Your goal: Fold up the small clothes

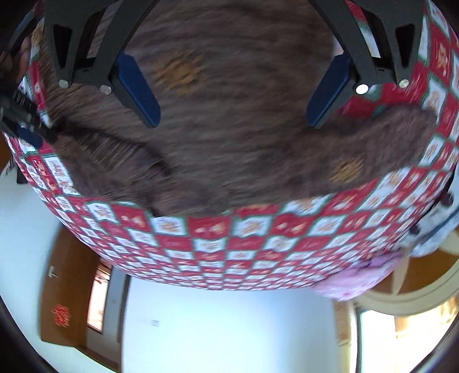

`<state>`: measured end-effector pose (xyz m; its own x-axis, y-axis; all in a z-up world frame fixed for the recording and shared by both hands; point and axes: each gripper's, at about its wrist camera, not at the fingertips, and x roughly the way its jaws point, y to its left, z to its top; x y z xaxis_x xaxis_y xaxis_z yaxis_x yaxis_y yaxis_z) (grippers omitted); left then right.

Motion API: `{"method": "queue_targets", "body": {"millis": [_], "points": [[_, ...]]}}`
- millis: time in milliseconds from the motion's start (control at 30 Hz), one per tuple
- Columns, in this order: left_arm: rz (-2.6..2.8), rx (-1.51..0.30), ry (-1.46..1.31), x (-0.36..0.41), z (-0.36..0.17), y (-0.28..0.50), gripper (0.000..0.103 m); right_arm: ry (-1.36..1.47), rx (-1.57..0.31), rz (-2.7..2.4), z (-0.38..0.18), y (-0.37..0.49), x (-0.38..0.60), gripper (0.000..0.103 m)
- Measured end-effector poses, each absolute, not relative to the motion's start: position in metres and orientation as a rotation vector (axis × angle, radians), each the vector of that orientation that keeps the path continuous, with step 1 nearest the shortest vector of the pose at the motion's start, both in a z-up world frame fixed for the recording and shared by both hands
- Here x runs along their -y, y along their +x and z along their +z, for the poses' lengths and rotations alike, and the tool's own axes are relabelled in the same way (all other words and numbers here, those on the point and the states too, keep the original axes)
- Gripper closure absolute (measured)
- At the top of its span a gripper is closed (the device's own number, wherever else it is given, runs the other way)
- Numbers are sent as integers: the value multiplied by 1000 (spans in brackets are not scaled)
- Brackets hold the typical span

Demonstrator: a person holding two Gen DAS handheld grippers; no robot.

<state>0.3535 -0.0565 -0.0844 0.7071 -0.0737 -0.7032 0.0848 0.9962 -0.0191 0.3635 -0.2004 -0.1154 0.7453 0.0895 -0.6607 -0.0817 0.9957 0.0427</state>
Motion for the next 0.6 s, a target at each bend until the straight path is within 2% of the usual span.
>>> {"method": "queue_targets", "body": {"millis": [67,133,467,600], "points": [[-123,-795,20,79,-83,368,0,29,-706,78,-125,359,208,46],[-133,-810,17,98,-83,380,5,48,-719,66,-132,361,210,46],[-111,-789,197,209,-99,426,5,111,-699,-3,-132,356,226,44],[-55,-855,318,217,-123,429,5,126,-679,-21,-129,353,231,44]]}}
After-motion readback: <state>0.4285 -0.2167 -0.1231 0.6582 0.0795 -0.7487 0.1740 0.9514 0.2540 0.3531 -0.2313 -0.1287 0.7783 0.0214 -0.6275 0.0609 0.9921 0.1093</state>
